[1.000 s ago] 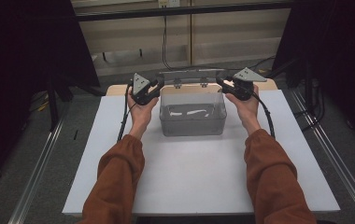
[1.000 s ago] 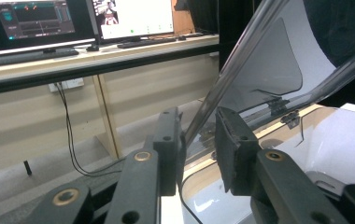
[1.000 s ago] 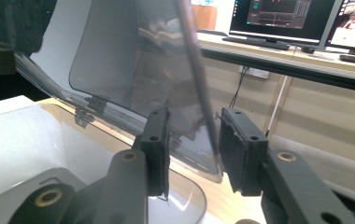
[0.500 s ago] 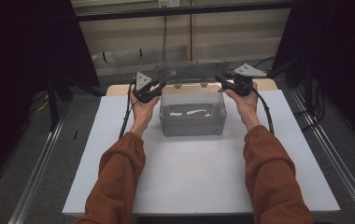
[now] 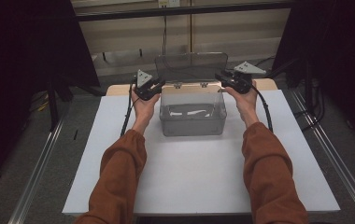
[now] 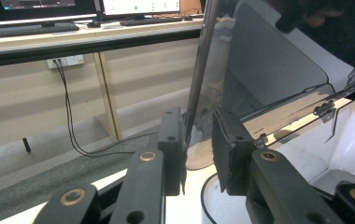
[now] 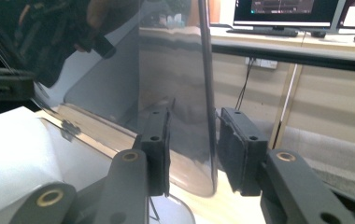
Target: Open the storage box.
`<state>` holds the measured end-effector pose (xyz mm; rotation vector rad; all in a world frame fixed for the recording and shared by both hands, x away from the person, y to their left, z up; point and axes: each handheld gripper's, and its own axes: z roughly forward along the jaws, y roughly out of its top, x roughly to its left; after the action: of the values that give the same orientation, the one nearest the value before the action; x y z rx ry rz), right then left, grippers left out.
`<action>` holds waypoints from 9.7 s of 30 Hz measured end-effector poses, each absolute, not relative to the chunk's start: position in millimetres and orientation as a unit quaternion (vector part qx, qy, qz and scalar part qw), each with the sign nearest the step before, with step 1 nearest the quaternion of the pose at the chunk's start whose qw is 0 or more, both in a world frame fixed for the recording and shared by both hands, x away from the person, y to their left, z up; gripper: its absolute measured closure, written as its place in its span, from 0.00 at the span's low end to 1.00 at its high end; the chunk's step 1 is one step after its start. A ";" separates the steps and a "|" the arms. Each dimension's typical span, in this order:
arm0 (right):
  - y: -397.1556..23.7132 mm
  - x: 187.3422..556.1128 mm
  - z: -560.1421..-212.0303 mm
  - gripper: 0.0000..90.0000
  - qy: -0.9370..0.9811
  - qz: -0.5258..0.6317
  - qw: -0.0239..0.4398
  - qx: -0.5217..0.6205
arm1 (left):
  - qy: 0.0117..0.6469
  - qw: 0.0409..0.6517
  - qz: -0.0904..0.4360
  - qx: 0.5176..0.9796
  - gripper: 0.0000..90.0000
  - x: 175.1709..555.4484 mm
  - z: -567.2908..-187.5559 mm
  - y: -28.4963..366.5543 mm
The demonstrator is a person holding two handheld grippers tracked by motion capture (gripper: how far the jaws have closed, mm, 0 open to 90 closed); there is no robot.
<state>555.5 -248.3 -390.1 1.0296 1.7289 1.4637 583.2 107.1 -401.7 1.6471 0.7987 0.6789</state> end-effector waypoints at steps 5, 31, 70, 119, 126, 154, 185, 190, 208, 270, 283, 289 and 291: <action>-247.4 559.0 -398.1 0.73 0.662 0.555 0.314 0.394 | 0.344 0.564 0.274 0.699 0.84 587.6 -400.2 108.7; -258.3 577.2 -403.1 0.89 0.648 0.569 0.268 0.430 | 0.365 0.559 0.226 0.709 0.79 612.5 -403.5 104.9; -257.3 599.4 -403.7 0.84 0.620 0.553 0.172 0.529 | 0.442 0.536 0.142 0.706 0.73 630.5 -401.0 104.3; -250.3 604.1 -417.8 0.69 0.599 0.527 0.114 0.592 | 0.496 0.510 0.088 0.697 0.57 633.9 -410.1 100.0; -249.8 604.3 -418.6 0.67 0.604 0.528 0.113 0.586 | 0.499 0.511 0.078 0.696 0.56 635.1 -411.1 102.2; -242.4 601.8 -416.2 0.35 0.608 0.521 0.167 0.575 | 0.484 0.510 0.126 0.700 0.27 632.8 -410.7 102.8; -233.9 582.1 -394.1 0.04 0.639 0.507 0.262 0.516 | 0.399 0.535 0.203 0.716 0.04 610.3 -399.3 99.5; -234.3 576.9 -394.1 0.03 0.638 0.503 0.281 0.512 | 0.385 0.546 0.216 0.712 0.04 604.8 -396.2 103.3; -229.5 552.9 -385.0 0.01 0.625 0.514 0.325 0.489 | 0.382 0.557 0.263 0.689 0.04 582.7 -387.0 111.0; -239.6 440.9 -391.2 0.00 0.612 0.519 0.411 0.432 | 0.371 0.603 0.281 0.648 0.04 468.1 -391.3 167.3; -245.1 414.5 -394.1 0.00 0.611 0.523 0.412 0.428 | 0.354 0.598 0.288 0.659 0.05 441.5 -390.5 175.0; -253.3 400.9 -397.6 0.00 0.610 0.520 0.412 0.433 | 0.340 0.596 0.291 0.667 0.05 427.5 -394.0 176.5; -255.9 397.6 -399.5 0.00 0.613 0.516 0.412 0.434 | 0.341 0.598 0.289 0.666 0.05 424.0 -395.5 177.7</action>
<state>397.6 -255.9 -399.5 1.0920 1.5408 1.2986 424.0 177.7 -395.5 1.5447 0.7912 0.6698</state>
